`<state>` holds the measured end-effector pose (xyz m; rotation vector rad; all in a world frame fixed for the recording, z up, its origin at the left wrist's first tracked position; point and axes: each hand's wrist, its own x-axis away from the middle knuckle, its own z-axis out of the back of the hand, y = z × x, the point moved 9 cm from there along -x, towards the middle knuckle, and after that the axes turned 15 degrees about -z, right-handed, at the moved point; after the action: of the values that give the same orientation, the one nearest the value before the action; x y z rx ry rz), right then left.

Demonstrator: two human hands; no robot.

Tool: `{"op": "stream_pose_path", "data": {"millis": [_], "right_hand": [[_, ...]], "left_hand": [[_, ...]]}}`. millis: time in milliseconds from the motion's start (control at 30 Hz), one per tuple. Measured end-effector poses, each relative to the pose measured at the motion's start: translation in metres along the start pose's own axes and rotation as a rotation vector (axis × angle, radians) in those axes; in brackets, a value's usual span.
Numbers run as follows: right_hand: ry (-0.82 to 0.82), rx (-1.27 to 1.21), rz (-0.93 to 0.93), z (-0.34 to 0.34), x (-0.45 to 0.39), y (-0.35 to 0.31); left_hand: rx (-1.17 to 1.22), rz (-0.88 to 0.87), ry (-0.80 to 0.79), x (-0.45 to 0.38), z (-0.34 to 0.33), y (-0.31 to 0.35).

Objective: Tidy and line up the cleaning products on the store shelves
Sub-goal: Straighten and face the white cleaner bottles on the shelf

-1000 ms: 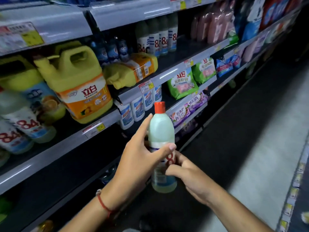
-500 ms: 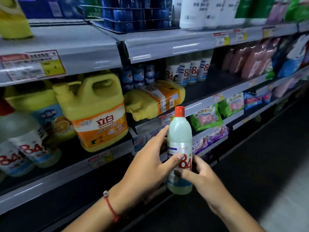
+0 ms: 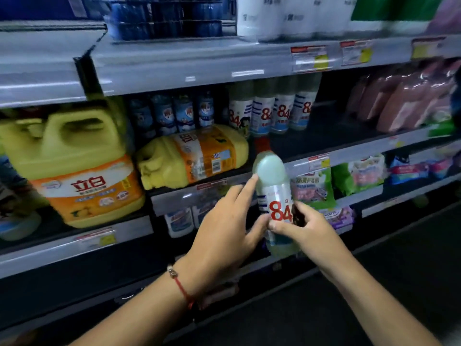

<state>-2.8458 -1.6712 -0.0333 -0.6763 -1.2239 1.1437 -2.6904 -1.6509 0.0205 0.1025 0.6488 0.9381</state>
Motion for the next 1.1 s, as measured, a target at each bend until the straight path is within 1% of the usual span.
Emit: {"op": "stream_pose_path", "data": {"millis": [100, 200, 267, 367, 467, 533, 567, 633, 733, 767, 967, 1100], "right_hand": [[-0.008, 0.003, 0.018, 0.026, -0.023, -0.005], [-0.035, 0.012, 0.052, 0.044, -0.041, -0.021], [-0.078, -0.006, 0.061, 0.05, -0.054, -0.033], [-0.134, -0.064, 0.026, 0.051, -0.078, -0.048], [-0.209, -0.221, -0.048, 0.043, -0.103, -0.061], [-0.272, -0.348, -0.106, 0.035, -0.116, -0.073], [-0.298, -0.394, -0.115, 0.031, -0.122, -0.08], [-0.303, -0.428, -0.064, 0.025, -0.138, -0.092], [-0.161, -0.259, 0.085, 0.028, -0.157, -0.101], [-0.139, -0.214, 0.118, 0.027, -0.159, -0.103], [-0.104, -0.001, 0.273, 0.008, -0.151, -0.108], [-0.072, 0.037, 0.296, 0.004, -0.147, -0.107]], "left_hand": [[-0.121, -0.009, 0.002, -0.026, -0.011, 0.008], [-0.293, 0.013, 0.009, -0.046, -0.016, 0.011], [-0.401, 0.064, 0.021, -0.052, -0.015, 0.011], [-0.532, 0.191, 0.007, -0.051, -0.017, 0.0], [-0.624, 0.303, -0.037, -0.046, -0.025, -0.015], [-0.649, 0.341, -0.056, -0.043, -0.03, -0.021], [-0.657, 0.348, -0.063, -0.042, -0.032, -0.023], [-0.661, 0.348, -0.068, -0.039, -0.034, -0.027], [-0.651, 0.343, -0.054, -0.037, -0.036, -0.028], [-0.646, 0.346, -0.053, -0.037, -0.036, -0.027], [-0.597, 0.386, -0.092, -0.039, -0.035, -0.027], [-0.585, 0.385, -0.085, -0.035, -0.028, -0.024]]}}
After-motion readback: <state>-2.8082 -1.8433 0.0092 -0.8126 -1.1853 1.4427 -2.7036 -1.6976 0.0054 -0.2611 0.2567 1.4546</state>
